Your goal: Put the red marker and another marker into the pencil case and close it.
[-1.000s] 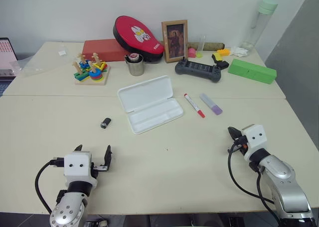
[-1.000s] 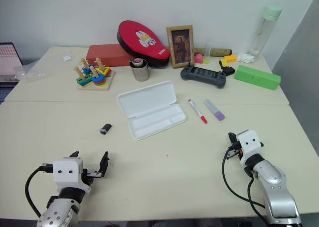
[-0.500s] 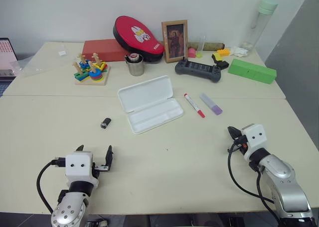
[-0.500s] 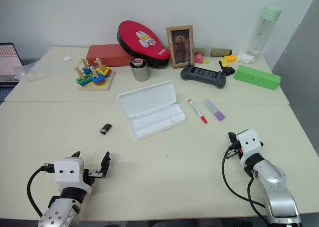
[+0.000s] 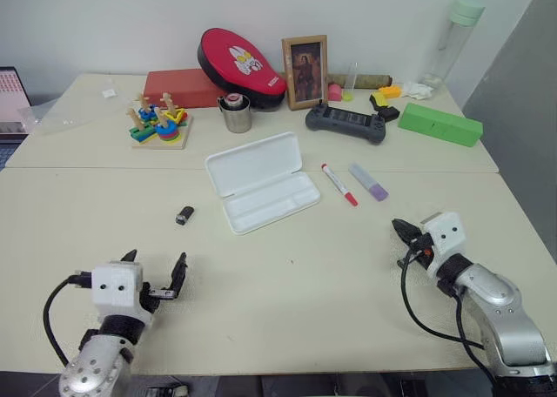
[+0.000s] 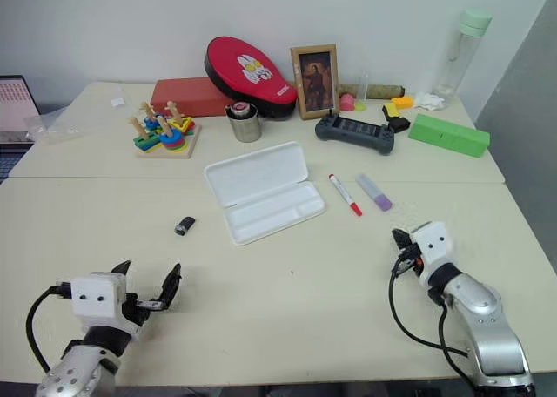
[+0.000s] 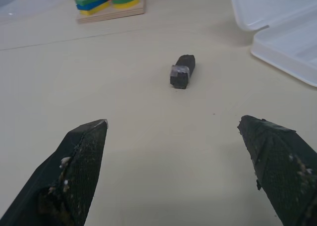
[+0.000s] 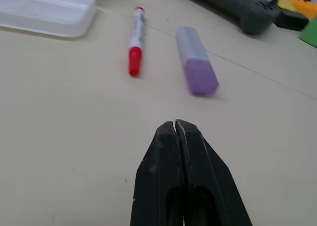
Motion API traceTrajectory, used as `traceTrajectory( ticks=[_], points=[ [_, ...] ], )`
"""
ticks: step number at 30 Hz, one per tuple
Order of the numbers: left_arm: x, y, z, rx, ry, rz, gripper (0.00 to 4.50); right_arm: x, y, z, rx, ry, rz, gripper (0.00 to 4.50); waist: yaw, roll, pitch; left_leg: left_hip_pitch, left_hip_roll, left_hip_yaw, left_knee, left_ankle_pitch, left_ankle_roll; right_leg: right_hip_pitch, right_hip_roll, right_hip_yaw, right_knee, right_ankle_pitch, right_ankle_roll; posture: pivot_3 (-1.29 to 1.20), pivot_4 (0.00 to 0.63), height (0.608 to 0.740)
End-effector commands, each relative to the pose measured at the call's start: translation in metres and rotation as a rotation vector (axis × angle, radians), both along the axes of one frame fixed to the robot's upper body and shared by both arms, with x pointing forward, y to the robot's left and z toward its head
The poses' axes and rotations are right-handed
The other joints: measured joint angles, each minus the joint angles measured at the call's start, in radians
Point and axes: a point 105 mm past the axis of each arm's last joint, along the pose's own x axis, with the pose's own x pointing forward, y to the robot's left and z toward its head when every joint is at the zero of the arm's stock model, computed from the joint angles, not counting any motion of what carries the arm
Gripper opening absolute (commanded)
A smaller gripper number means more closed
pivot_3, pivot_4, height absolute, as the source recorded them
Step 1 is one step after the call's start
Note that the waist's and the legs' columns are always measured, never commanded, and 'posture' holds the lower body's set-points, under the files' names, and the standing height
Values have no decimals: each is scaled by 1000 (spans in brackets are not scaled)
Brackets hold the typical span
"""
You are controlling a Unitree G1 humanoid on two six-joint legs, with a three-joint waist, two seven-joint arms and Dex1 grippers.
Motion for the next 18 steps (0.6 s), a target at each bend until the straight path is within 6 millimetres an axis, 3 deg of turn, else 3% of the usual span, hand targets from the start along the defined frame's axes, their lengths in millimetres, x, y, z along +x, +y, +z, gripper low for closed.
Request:
traceTrajectory(
  ticks=[1, 5, 7, 9, 18],
  points=[
    [5, -8, 17, -3, 0, -158, 4500, -7, 23, 25, 31, -24, 168, 22, 0, 0, 0, 0, 0, 0, 0, 0, 0, 0, 0, 0, 0, 0, 0, 0, 150, 740],
    [12, -17, 26, -5, 13, -267, 4500, -3, 22, 33, 30, -25, 193, 22, 0, 0, 0, 0, 0, 0, 0, 0, 0, 1, 0, 0, 0, 0, 0, 0, 150, 740],
    [12, -43, 30, 68, 59, -485, 4500, -3, 22, 37, -11, -39, 215, 22, 0, 0, 0, 0, 0, 0, 0, 0, 0, 1, 0, 0, -1, 0, 0, 0, 150, 740],
    [16, -52, 33, 128, 82, -588, 4500, -10, 25, 37, -30, -3, 281, 22, 2, 2, 0, 0, 0, 0, 0, 0, 0, 0, 0, -1, 0, 0, -1, 0, 150, 740],
    [40, -67, 42, 220, 104, -740, 4500, -17, 20, 39, -63, 25, 307, 22, 0, 2, 0, 0, 0, 0, -1, 0, 0, 1, 0, 0, 0, 0, 0, 0, 150, 740]
  ],
)
